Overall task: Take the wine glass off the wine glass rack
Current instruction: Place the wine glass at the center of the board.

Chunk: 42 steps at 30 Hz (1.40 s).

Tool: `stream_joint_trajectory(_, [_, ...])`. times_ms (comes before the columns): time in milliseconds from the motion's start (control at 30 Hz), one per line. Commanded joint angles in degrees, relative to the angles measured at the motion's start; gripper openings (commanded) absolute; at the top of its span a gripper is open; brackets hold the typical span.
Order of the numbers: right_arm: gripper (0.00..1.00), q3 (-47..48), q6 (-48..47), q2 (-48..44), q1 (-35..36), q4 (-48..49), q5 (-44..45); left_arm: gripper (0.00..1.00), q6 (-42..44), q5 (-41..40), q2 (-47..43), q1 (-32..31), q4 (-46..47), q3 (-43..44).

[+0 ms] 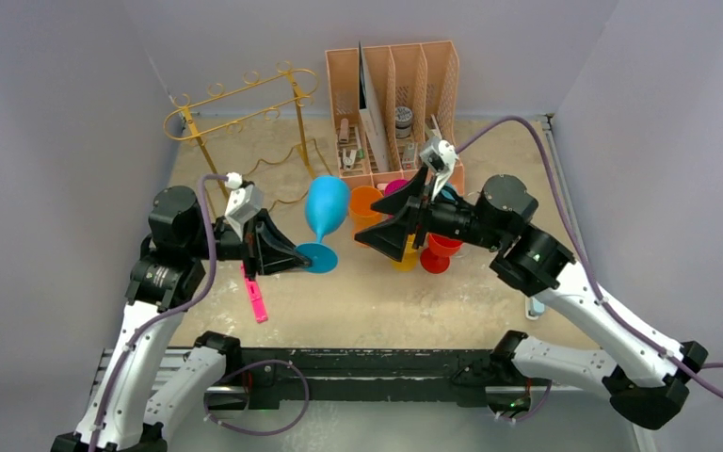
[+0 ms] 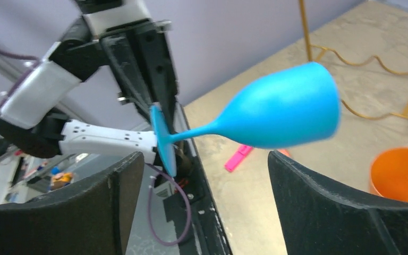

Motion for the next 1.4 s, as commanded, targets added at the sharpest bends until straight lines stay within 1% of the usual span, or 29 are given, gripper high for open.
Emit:
stream_joint_trajectory(0, [0.9, 7.7, -1.2, 4.6, -5.3, -17.6, 5.3, 0.0, 13.7, 3.0, -1.7, -0.2, -5.2, 1.2])
stream_joint_trajectory(33, [0.91, 9.4, 2.4, 6.7, -9.5, -20.6, 1.5, 0.0, 16.2, 4.2, -2.1, -0.2, -5.6, 0.9])
stream_joint_trajectory(67, [0.91, 9.8, 6.4, 8.7, -14.4, -20.6, -4.3, 0.0, 17.8, 4.9, -2.5, -0.2, -5.6, 0.4])
stream_joint_trajectory(100, [0.91, 8.5, 10.8, 10.0, -18.2, -16.9, -12.0, 0.0, 18.7, 5.7, -3.0, -0.1, -4.8, -0.4])
stream_joint_trajectory(133, [0.91, 6.4, 16.0, 10.9, -20.8, -10.9, -20.0, 0.0, 20.1, 6.5, -3.1, -0.1, -4.6, -0.8])
stream_joint_trajectory(200, [0.91, 1.9, 24.5, 12.0, -22.6, 1.5, -26.2, 0.0, 22.9, 7.5, -3.1, -0.1, -6.5, -0.6])
stream_joint_trajectory(233, [0.91, 1.3, 27.1, 12.5, -22.7, 5.5, -27.6, 0.0, 23.7, 7.6, -3.0, -0.1, -7.4, -0.5])
stream_joint_trajectory(267, [0.91, 1.2, 28.3, 12.8, -22.7, 6.9, -28.3, 0.0, 24.8, 8.1, -2.7, -0.1, -8.5, -0.3])
stream_joint_trajectory(367, [0.91, 1.9, 28.5, 13.7, -22.8, 7.5, -29.5, 0.0, 30.2, 11.7, -1.2, -0.1, -13.5, 0.9])
stream_joint_trajectory(467, [0.91, 2.4, 28.6, 14.4, -22.8, 8.5, -30.6, 0.0, 39.4, 15.4, 0.9, -0.1, -22.2, 3.1])
stream_joint_trajectory(533, [0.91, 2.9, 30.1, 15.6, -22.8, 11.0, -32.0, 0.0, 45.8, 16.7, 2.7, -0.1, -28.3, 4.8])
stream_joint_trajectory(633, [0.89, 3.5, 35.4, 18.5, -22.7, 18.0, -36.4, 0.0, 53.9, 18.3, 5.3, -0.1, -35.6, 7.3])
stream_joint_trajectory(733, [0.84, 2.2, 42.7, 20.7, -22.7, 26.9, -36.4, 0.0, 62.5, 20.9, 7.6, -0.1, -41.9, 9.2])
stream_joint_trajectory(800, [0.82, 2.2, 49.4, 22.6, -22.4, 35.9, -38.5, 0.0, 64.4, 21.6, 8.8, -0.1, -43.9, 9.8])
stream_joint_trajectory(833, [0.81, 2.2, 54.6, 23.9, -22.0, 43.3, -39.8, 0.0, 64.6, 21.5, 9.4, -0.1, -44.8, 10.2])
stream_joint_trajectory(933, [0.74, 2.2, 71.7, 28.4, -21.9, 63.8, -40.8, 0.0, 65.4, 20.2, 10.9, -0.1, -48.5, 11.1])
stream_joint_trajectory(967, [0.71, 2.4, 77.3, 30.0, -21.9, 69.1, -41.0, 0.0, 65.8, 19.7, 11.3, -0.1, -49.6, 11.5])
stream_joint_trajectory(1033, [0.65, 2.7, 85.2, 33.5, -21.8, 77.7, -40.4, 0.0, 67.5, 19.1, 11.4, -0.1, -51.6, 12.0])
stream_joint_trajectory(1067, [0.62, 2.8, 86.8, 34.6, -21.7, 78.7, -40.5, 0.0, 68.0, 18.9, 11.3, 0.0, -52.0, 12.2])
stream_joint_trajectory(1100, [0.6, 2.4, 86.4, 35.1, -21.5, 78.2, -40.5, 0.0, 68.1, 18.6, 11.0, 0.0, -51.7, 12.2])
stream_joint_trajectory(1133, [0.6, 2.1, 84.8, 34.8, -21.3, 77.0, -40.4, 0.0, 67.7, 18.2, 10.7, 0.0, -51.2, 12.2])
stream_joint_trajectory(1167, [0.6, 1.7, 82.6, 34.2, -21.1, 74.7, -40.4, 0.0, 66.7, 17.9, 10.3, 0.0, -50.1, 12.0])
stream_joint_trajectory(1233, [0.61, 1.1, 74.8, 31.3, -20.9, 65.3, -40.5, 0.0, 64.3, 17.0, 9.8, 0.0, -48.3, 11.8])
stream_joint_trajectory(1267, [0.63, 0.8, 69.0, 29.0, -20.8, 57.4, -40.5, 0.0, 63.7, 16.6, 9.5, 0.0, -48.0, 11.7])
stream_joint_trajectory(1300, [0.65, 1.1, 58.3, 26.5, -20.8, 48.1, -40.0, 0.0, 63.4, 16.1, 9.3, -0.1, -47.8, 11.6])
stream_joint_trajectory(1367, [0.69, 3.4, 38.9, 21.7, -20.7, 22.9, -37.1, 0.0, 62.6, 15.4, 8.9, 0.0, -47.3, 11.4])
